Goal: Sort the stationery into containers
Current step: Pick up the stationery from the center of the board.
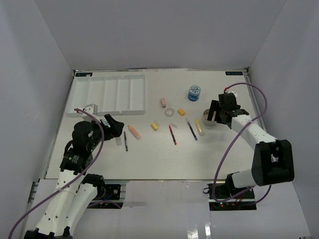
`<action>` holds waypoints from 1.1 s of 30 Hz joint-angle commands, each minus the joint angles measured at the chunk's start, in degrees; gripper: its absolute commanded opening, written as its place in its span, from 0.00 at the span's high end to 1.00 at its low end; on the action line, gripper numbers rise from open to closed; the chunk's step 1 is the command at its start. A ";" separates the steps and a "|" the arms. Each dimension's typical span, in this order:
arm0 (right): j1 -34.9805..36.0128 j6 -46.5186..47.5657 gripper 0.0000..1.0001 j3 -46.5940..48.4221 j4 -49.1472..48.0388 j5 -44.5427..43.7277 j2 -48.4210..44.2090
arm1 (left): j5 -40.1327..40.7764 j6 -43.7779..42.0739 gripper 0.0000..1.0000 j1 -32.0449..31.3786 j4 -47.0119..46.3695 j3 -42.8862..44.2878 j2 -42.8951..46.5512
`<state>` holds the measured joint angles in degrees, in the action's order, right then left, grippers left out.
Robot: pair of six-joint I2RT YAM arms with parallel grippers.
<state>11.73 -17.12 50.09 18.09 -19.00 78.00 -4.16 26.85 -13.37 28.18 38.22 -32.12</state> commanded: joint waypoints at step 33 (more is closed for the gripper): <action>0.92 7.80 0.92 3.53 -8.42 8.54 3.58 | -17.97 1.79 0.08 -0.26 -8.94 -2.10 -10.85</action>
<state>10.20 -11.68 54.11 11.40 -12.21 85.62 -14.98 27.09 -13.37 20.49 33.30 -41.12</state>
